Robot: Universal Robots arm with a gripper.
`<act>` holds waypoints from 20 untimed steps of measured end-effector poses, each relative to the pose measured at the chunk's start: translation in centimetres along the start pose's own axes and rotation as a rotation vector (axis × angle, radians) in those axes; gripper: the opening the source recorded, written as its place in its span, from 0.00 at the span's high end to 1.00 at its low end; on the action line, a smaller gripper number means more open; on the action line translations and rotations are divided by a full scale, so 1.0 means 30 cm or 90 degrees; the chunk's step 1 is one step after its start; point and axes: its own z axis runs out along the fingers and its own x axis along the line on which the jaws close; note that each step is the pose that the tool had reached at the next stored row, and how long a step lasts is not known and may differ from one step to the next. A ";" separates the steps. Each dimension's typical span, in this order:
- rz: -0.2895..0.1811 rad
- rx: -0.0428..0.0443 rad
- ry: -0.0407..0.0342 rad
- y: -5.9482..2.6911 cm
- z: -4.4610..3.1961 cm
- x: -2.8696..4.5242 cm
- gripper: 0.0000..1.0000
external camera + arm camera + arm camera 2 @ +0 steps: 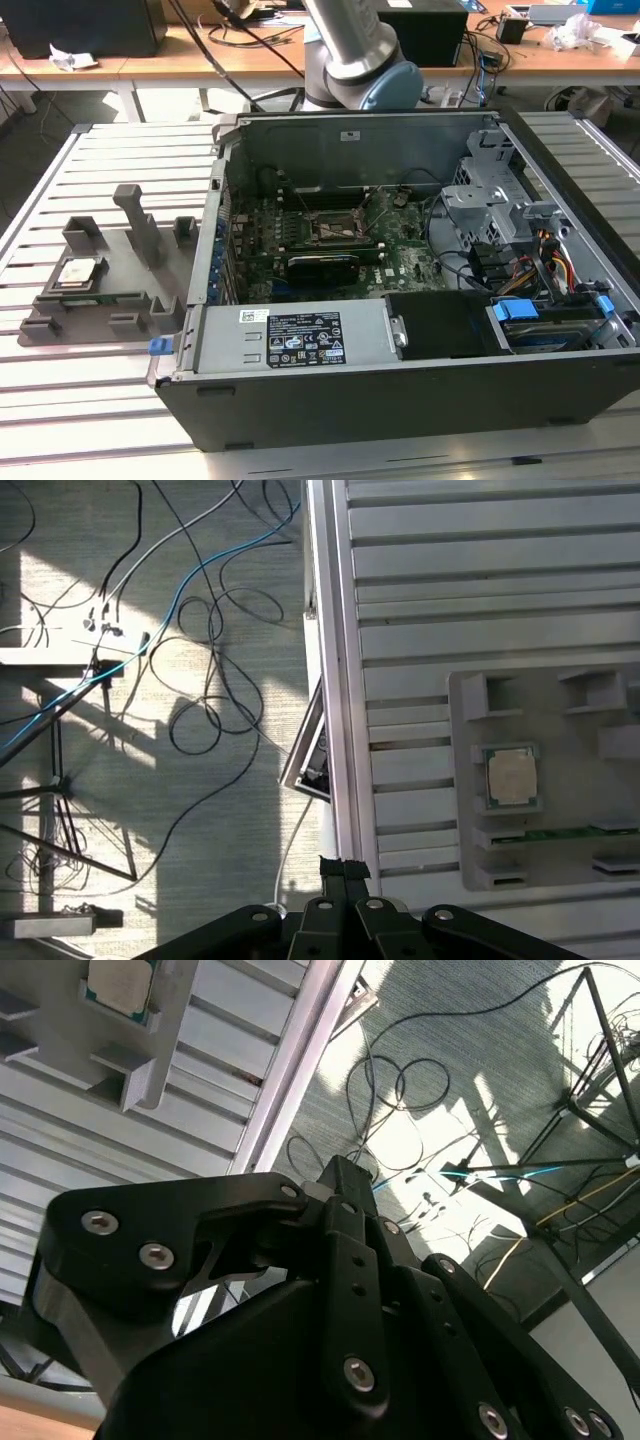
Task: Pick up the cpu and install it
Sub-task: 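Reach for the cpu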
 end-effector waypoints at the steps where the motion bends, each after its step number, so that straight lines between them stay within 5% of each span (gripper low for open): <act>1: 0.000 0.0000 0.0000 -0.001 0.000 0.010 0.89; 13: 0.000 0.0000 0.0000 -0.012 -0.003 0.165 0.89; 20: 0.000 0.0000 0.0000 -0.018 -0.005 0.233 0.89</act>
